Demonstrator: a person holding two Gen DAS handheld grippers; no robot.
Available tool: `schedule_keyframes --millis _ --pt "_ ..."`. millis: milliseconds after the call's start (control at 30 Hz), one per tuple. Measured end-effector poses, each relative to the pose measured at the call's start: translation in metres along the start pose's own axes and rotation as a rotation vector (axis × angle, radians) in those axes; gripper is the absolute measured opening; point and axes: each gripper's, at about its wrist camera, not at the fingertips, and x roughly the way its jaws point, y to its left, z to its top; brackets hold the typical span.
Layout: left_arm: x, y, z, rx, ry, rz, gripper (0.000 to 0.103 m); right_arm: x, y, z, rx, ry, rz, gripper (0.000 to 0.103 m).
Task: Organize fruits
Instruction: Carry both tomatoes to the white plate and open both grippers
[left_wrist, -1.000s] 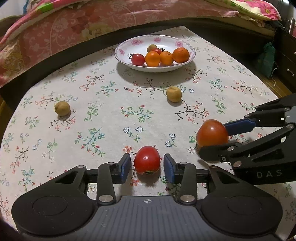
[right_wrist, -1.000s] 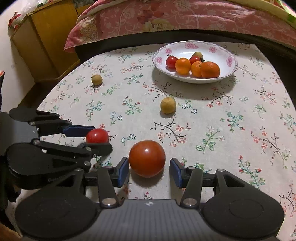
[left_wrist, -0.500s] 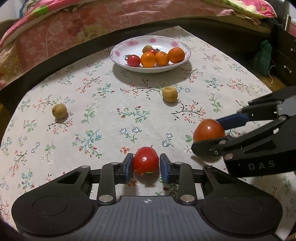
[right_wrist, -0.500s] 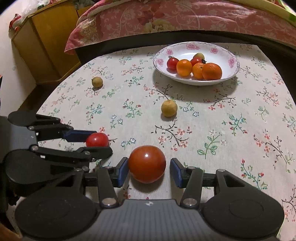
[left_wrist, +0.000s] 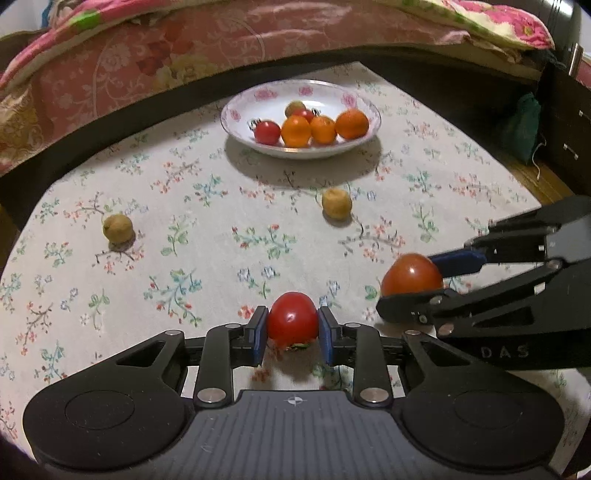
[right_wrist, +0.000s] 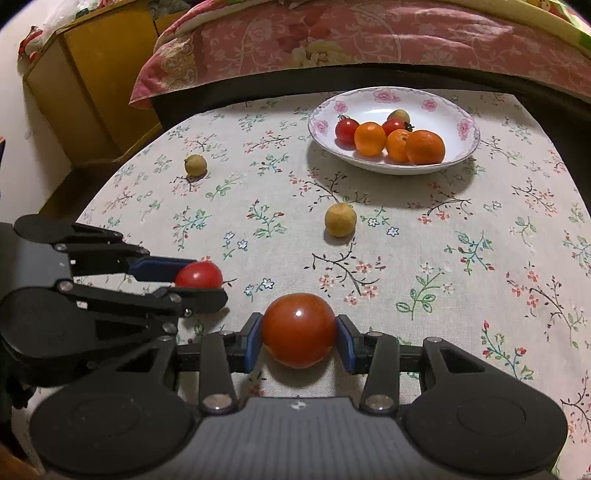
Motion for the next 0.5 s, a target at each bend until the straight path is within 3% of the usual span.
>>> schedule_keyframes --millis 500 --pt "0.000 -0.001 0.021 -0.023 -0.048 -0.011 0.036 -0.015 -0.009 0.014 0.074 -0.071 0.005 0.036"
